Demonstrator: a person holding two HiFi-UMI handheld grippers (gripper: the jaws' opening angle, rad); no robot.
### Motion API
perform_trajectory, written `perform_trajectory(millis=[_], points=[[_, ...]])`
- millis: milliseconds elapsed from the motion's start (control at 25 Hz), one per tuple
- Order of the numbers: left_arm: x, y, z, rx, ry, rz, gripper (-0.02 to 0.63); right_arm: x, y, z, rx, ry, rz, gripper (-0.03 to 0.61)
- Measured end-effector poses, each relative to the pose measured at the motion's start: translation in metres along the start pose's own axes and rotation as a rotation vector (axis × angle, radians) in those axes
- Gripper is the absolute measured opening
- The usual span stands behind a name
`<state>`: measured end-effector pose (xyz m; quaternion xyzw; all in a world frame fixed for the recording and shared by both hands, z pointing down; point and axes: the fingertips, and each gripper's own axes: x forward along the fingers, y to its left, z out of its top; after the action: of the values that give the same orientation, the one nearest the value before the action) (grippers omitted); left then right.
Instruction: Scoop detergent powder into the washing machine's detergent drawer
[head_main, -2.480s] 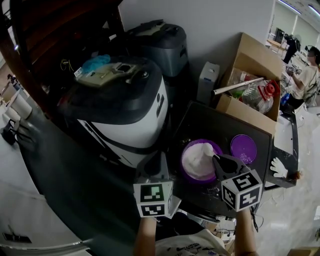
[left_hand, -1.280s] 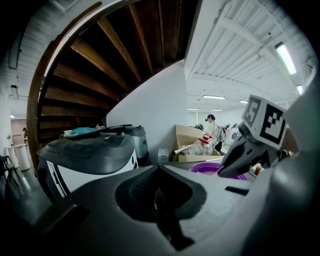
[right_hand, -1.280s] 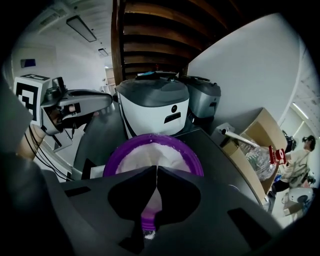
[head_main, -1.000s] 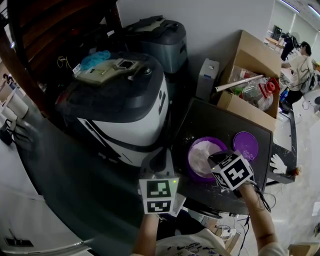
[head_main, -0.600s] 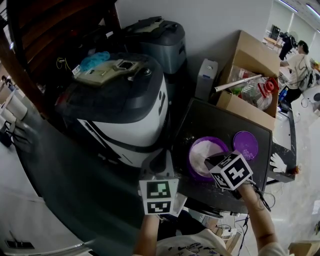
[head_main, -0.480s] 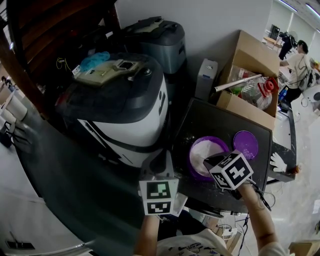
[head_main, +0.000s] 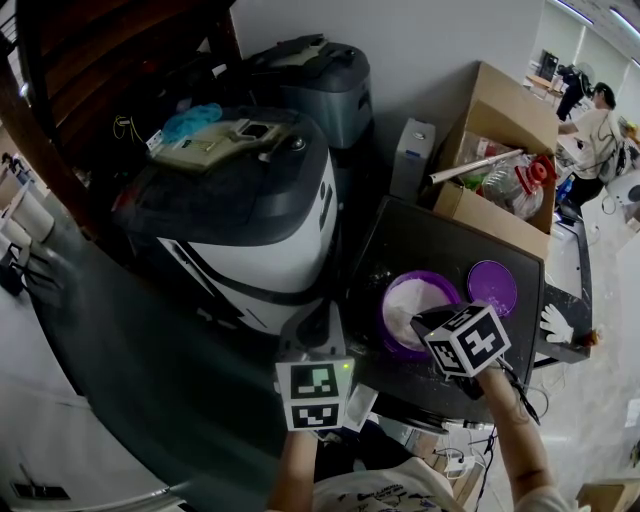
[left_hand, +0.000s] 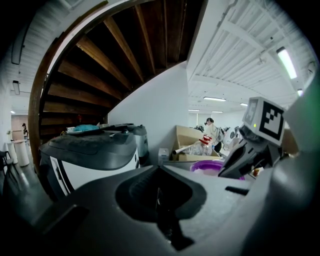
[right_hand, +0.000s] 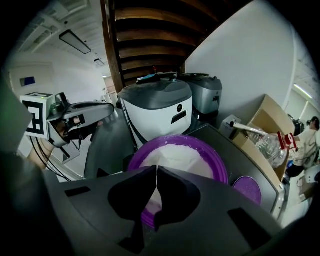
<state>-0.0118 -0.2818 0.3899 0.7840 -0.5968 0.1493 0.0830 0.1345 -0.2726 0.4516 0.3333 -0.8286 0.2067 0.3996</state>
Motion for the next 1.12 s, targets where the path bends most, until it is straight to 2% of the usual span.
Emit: perform_trajectory(millis=[360,680,1120], points=[[-0.005,-0.001,0.001,-0.004,-0.008,-0.011,0.002,-0.017,-0.014,0.001,0.113,-0.087,-0.042,0.018],[-0.011,-0.006,0.002,-0.003,-0.017,-0.025,0.002,-0.028,-0.011,0.003,0.292,-0.224,-0.026,0.018],[-0.018,-0.011,0.003,-0.007,-0.029,-0.033,0.002,-0.037,-0.011,0.001,0.668,-0.447,0.083,0.018]])
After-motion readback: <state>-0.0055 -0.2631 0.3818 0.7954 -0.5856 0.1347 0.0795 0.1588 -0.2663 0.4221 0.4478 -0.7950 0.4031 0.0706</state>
